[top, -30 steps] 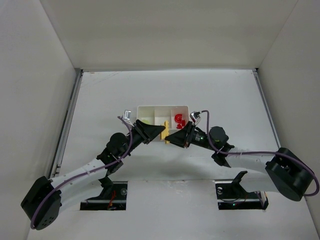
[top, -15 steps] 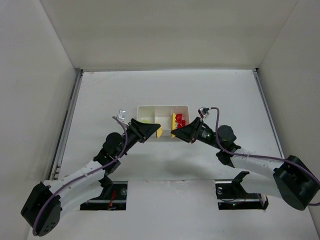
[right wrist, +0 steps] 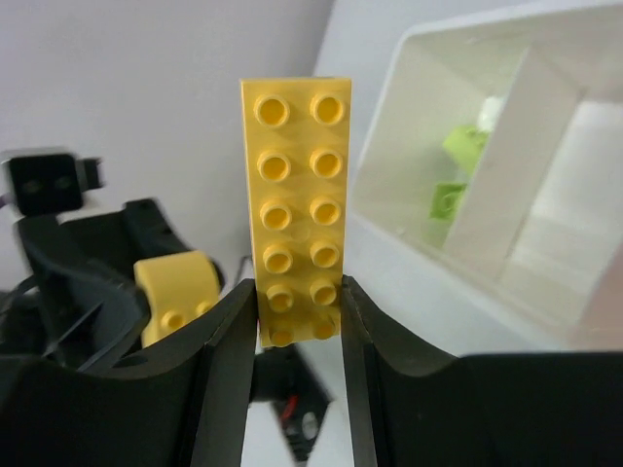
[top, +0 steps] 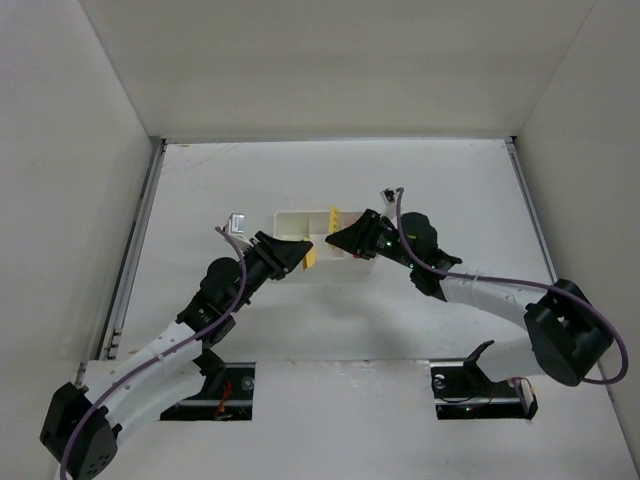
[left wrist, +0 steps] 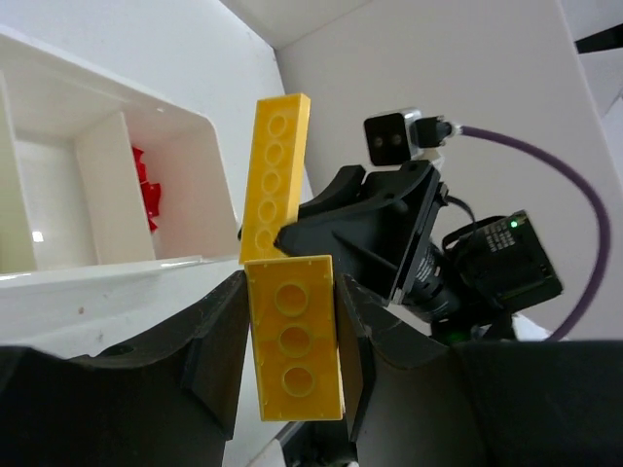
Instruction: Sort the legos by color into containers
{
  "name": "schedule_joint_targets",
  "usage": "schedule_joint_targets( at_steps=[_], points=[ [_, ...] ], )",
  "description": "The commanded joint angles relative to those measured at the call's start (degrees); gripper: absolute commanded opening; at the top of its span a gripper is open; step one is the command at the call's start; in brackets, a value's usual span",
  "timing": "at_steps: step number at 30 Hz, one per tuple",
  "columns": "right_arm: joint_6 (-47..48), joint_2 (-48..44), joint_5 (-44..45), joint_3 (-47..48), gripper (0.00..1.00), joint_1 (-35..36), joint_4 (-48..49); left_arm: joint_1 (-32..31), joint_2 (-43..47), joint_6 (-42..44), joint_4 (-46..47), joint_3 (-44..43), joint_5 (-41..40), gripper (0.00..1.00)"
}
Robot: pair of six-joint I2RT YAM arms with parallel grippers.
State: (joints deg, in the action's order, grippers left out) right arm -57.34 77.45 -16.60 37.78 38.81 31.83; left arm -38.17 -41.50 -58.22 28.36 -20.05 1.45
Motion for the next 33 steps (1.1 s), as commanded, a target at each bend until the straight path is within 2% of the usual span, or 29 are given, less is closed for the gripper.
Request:
schedule_joint_targets(
  at_steps=[1, 6, 17, 21, 26, 31, 33],
  points=[
    [10.48, 2.0, 7.97, 5.63, 0.37, -0.09, -10.72, -0.28, 0.36, 3.9, -2.08, -2.71, -2.24, 0.2],
    [16.12, 6.3, 13.61, 10.55, 0.38, 0.87, -16.53, 0.42, -0.08, 4.43, -2.08, -2.62, -2.33, 0.2],
    [19.11, 12.64, 15.37, 15.66, 0.43, 1.84, -19.71, 1.3, -0.78, 5.13, -2.7, -2.62, -2.33, 0.2],
    [19.37, 12.81, 15.63, 16.1, 0.55, 2.28, -19.88, 1.48, -1.31, 5.48, -2.7, -2.88, -2.42, 0.2],
    [19.9, 11.24, 15.72, 16.62, 0.65, 2.28, -19.88, 1.83, -1.92, 6.1, -2.7, -3.5, -2.42, 0.2],
    [20.08, 5.36, 17.47, 14.0, 0.65, 2.19, -18.57, 2.01, -4.29, 7.67, -3.13, -5.95, -2.59, 0.2],
    [20.34, 0.8, 19.49, 11.37, 0.62, 2.19, -17.34, 1.75, -6.57, 9.25, -4.01, -7.88, -3.29, 0.2]
  ],
)
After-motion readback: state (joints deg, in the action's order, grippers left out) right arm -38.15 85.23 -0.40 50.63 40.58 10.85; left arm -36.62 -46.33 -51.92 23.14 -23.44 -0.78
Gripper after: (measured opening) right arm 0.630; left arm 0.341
